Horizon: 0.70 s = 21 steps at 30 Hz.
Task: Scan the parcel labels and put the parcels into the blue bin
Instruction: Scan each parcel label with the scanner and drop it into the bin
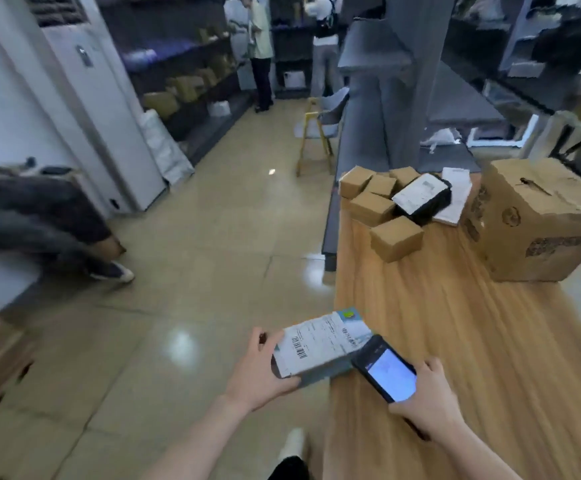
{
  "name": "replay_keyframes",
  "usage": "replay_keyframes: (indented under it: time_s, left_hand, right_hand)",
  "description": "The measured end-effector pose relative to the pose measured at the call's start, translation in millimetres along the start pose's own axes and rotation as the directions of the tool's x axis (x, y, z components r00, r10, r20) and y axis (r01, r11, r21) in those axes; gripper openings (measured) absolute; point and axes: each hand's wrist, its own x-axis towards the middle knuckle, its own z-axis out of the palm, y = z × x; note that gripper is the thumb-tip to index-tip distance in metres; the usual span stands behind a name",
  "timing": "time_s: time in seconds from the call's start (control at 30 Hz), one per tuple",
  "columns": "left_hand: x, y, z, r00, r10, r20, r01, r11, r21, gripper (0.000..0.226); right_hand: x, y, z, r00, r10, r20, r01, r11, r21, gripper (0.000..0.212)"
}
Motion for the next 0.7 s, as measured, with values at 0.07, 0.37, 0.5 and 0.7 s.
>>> replay_keyframes:
  time_s: [0.07, 0.37, 0.5, 0.7]
  left_hand:
    - [-53.6, -27.3, -24.5, 0.988, -0.132, -0.078, 0.132, 0.991, -0.011, 0.087]
    - [-320.1, -117.7, -70.8, 0.631, -0.661, -0.406, 0.63, 0.742, -0.228, 0.083]
    - [-448.9, -131.3, -58.7, 0.352, -0.829, -0.434, 0.77, 0.52, -0.37, 0.087]
    - [-603.4, -133.3, -23.5, -0.008, -0.935, -0.354, 0.83, 0.192, -0.524, 0.092]
  right_hand:
    - [-15.8, -27.3, 22.5, 0.99, -0.108, 0.096, 0.107, 0.994, 0.008, 0.07]
    - [-111.3, -136.9, 145.5, 0.742, -0.456, 0.491, 0.548, 0.835, -0.051, 0.084]
    - [-171.0, -169.6, 206.3, 0.592, -0.504, 0.629, 0.684, 0.727, -0.062, 0.09]
    - [-271.1, -186.0, 275.1, 0.371, -0.454, 0.81, 0.79, 0.613, -0.018, 0.087]
